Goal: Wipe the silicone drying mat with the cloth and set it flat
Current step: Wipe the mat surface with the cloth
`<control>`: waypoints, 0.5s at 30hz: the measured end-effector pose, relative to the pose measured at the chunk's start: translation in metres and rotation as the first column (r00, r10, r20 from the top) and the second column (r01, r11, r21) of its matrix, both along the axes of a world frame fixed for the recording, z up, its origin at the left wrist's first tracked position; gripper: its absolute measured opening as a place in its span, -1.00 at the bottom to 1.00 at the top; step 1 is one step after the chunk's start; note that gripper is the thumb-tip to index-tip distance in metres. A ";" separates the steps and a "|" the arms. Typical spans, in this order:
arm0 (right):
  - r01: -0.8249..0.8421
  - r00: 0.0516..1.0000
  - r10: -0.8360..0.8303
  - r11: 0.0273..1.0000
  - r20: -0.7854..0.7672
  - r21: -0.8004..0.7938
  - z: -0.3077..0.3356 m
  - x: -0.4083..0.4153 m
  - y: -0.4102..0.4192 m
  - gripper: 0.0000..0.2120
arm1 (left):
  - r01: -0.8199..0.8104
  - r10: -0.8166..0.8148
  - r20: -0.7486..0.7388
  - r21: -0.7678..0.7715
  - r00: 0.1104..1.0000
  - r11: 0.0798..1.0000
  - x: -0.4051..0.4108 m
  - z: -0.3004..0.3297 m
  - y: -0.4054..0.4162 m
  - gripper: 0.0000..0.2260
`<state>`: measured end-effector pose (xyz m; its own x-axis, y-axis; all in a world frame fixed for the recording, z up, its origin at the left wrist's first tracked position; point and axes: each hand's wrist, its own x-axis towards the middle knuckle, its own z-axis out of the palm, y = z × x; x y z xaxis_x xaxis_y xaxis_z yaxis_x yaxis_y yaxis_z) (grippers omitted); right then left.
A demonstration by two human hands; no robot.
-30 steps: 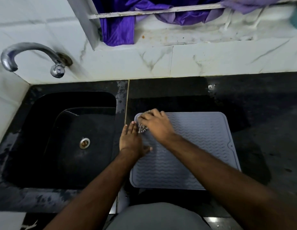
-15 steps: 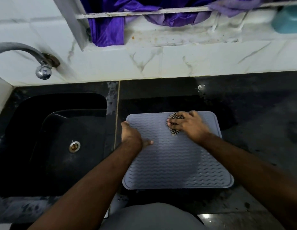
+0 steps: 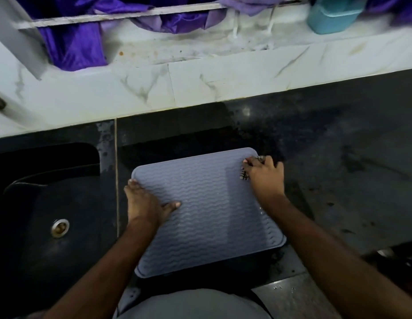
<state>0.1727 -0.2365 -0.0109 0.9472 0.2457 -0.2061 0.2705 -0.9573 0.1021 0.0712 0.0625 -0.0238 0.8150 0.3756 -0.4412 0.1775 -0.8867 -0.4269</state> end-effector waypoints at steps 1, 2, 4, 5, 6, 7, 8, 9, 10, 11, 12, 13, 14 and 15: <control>0.085 0.996 -0.084 0.996 -0.044 0.026 -0.003 -0.005 0.015 -0.56 | -0.050 0.053 0.036 -0.069 0.998 0.996 -0.004 -0.002 0.001 0.20; 0.161 0.984 -0.154 0.984 -0.090 0.080 -0.004 -0.010 0.027 -0.54 | -0.085 0.098 0.078 -0.155 0.992 0.984 -0.006 -0.003 0.002 0.17; 0.243 0.968 -0.216 0.933 -0.125 0.267 -0.005 -0.020 0.049 -0.48 | -0.083 0.134 0.155 -0.298 0.979 0.951 -0.013 -0.003 0.009 0.03; 0.256 0.966 -0.224 0.894 -0.129 0.367 -0.003 -0.025 0.061 -0.45 | -0.050 0.117 0.186 -0.330 0.975 0.943 -0.017 -0.003 0.015 -0.09; 0.255 0.967 -0.216 0.859 -0.136 0.444 0.000 -0.029 0.075 -0.43 | -0.018 0.094 0.205 -0.344 0.974 0.939 -0.021 -0.005 0.022 -0.21; 0.218 0.976 -0.175 0.840 -0.133 0.496 0.003 -0.034 0.089 -0.42 | 0.008 0.070 0.209 -0.350 0.975 0.937 -0.023 -0.006 0.027 -0.33; 0.137 0.990 -0.091 0.835 -0.113 0.533 0.007 -0.039 0.107 -0.41 | 0.021 0.060 0.216 -0.355 0.975 0.935 -0.026 -0.006 0.032 -0.42; 0.046 0.996 0.006 0.819 -0.088 0.571 0.011 -0.044 0.125 -0.39 | 0.028 0.058 0.225 -0.361 0.973 0.932 -0.029 -0.007 0.037 -0.48; -0.039 0.993 0.100 0.794 -0.068 0.606 0.011 -0.048 0.143 -0.39 | 0.028 0.064 0.233 -0.370 0.971 0.929 -0.032 -0.006 0.041 -0.49; -0.112 0.981 0.186 0.773 -0.054 0.625 0.010 -0.049 0.159 -0.38 | 0.023 0.075 0.236 -0.385 0.969 0.923 -0.035 -0.006 0.043 -0.47; -0.177 0.964 0.261 0.762 -0.046 0.623 0.007 -0.049 0.173 -0.38 | 0.016 0.084 0.237 -0.391 0.968 0.920 -0.037 -0.006 0.044 -0.44; -0.247 0.940 0.338 0.758 -0.039 0.603 0.005 -0.051 0.187 -0.38 | 0.003 0.093 0.234 -0.382 0.968 0.924 -0.041 -0.007 0.046 -0.42; -0.316 0.910 0.412 0.758 -0.044 0.570 0.003 -0.053 0.200 -0.40 | -0.010 0.099 0.226 -0.364 0.969 0.931 -0.044 -0.007 0.046 -0.41; -0.378 0.876 0.478 0.756 -0.057 0.534 0.000 -0.056 0.212 -0.44 | -0.027 0.112 0.225 -0.349 0.968 0.937 -0.046 -0.009 0.046 -0.42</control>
